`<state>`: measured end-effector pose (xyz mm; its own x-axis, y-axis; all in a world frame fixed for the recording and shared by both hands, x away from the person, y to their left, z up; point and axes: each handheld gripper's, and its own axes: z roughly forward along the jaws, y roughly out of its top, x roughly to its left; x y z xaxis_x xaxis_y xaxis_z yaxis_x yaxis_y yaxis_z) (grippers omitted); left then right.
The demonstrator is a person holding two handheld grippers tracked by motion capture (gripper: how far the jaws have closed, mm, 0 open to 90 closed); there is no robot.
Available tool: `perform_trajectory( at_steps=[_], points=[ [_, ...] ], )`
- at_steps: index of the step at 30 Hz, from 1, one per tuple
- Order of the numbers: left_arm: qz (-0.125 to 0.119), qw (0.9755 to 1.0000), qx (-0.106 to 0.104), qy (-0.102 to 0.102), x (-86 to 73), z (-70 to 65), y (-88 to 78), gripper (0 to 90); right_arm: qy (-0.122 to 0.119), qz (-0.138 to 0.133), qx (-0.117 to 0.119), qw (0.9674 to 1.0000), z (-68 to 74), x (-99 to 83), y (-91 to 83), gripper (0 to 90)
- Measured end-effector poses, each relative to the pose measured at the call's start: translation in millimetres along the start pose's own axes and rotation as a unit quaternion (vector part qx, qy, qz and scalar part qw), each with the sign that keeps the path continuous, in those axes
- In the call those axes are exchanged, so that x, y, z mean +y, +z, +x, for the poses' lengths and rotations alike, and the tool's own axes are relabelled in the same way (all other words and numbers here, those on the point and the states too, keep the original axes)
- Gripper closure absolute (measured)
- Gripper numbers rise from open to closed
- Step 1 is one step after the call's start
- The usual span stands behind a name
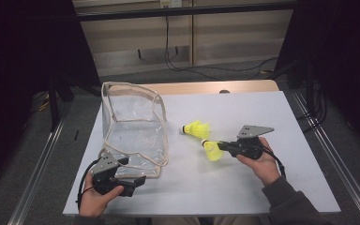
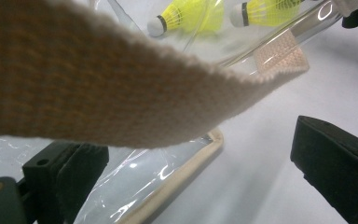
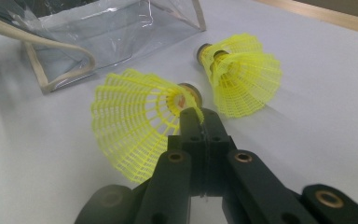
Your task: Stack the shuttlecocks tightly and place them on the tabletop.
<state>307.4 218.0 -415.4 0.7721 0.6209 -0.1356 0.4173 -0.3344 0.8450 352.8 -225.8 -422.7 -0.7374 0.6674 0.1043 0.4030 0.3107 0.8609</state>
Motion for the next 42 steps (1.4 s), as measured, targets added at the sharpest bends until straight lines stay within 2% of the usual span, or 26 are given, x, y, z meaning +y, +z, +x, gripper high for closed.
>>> perform_trajectory(
  at_steps=[26, 42],
  points=[
    [0.0, 1.0, 0.001, -0.001, 0.1, 0.1, 0.5, 4.1, 0.005, 0.001, -0.017, 0.9998, -10.7, -2.5, -7.6, 90.0],
    [0.001, 1.0, 0.0, 0.0, 0.1, 0.5, 0.5, 4.1, 0.017, 0.004, -0.048, 0.9987, -25.5, -6.6, -4.8, 90.0]
  ],
)
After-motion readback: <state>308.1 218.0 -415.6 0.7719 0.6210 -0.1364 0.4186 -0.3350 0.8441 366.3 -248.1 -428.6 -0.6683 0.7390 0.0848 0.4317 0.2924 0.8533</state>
